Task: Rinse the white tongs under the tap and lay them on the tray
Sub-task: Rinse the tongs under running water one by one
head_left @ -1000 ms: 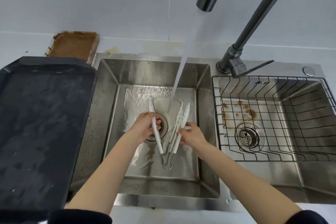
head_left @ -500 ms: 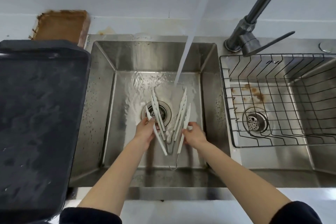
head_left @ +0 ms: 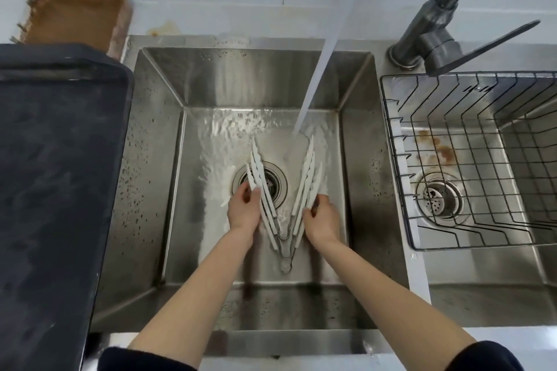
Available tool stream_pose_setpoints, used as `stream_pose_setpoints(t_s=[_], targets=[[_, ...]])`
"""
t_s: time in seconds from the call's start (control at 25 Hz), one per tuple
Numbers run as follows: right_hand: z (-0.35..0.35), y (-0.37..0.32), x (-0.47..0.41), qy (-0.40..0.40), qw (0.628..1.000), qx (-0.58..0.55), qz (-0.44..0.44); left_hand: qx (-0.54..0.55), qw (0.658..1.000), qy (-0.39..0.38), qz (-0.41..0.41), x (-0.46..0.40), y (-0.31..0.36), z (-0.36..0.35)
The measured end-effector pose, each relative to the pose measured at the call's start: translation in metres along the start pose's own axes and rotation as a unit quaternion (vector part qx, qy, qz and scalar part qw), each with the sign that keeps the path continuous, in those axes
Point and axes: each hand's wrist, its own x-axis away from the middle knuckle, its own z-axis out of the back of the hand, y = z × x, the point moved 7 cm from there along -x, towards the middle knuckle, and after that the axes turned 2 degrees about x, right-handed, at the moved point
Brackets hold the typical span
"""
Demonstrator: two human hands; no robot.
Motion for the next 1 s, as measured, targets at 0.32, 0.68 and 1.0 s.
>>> stream_pose_setpoints(t_s=[0.32,0.68,1.0], targets=[[0.006,-0.005,-0.009,0.023,1.000,-0.002,0.012,-0.044,0.998,0.054,-0.003,-0.005,0.004,0.003],[-0.001,-0.012,-0.002,0.021,1.000,0.005,0.021,-0.144,0.989,0.005,-0.029,-0.015,-0.001,-0.006],[-0.010,-0.024,-0.002,0.017,0.993,0.113,0.038,-0.287,0.956,-0.007,-0.054,-0.022,-0.007,-0.014]])
